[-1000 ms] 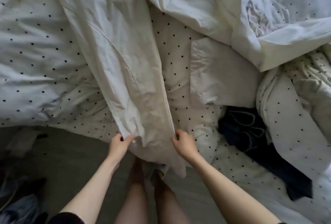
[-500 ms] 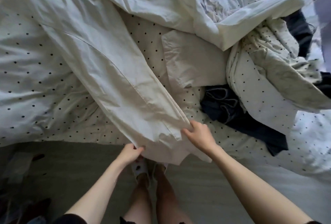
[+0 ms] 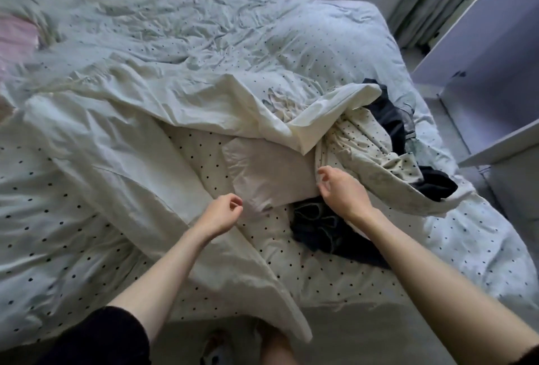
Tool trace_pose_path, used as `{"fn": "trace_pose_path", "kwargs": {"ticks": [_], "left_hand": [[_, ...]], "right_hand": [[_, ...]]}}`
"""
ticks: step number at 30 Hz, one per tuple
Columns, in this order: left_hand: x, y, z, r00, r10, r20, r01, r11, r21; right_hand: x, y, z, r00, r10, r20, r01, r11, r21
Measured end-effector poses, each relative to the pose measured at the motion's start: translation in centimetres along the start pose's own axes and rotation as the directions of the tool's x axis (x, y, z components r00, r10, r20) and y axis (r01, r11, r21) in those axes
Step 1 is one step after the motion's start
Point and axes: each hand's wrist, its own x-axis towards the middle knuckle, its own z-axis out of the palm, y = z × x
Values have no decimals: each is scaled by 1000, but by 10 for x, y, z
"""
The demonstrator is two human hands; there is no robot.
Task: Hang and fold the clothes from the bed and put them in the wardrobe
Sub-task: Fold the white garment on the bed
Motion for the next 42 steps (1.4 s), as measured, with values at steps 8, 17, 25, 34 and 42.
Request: {"fn": "trace_pose_path", "kwargs": {"ticks": [8,17,25,34,42], "left_hand": [[75,100,8,914,346,-213,-330,938,111],[164,136,5,895,-369,-253,145,774,-617],[152,178,-21,859,-375,-348,59,748,-661],[130,257,-73,920,-293,-260,21,700,-714],[128,257,-19,953,-301,-30,170,613,-771]], "right_hand": [[108,68,-75,980,-53,-189,8,973,-232],[226,108,-79,977,-211,8,191,866,-463],[226,127,-154,983,17,-181,-17,1000,2],[205,146,-256,914,250,319,-197,962,-190],[164,140,-189,990,-6,140,16,997,-71]]}}
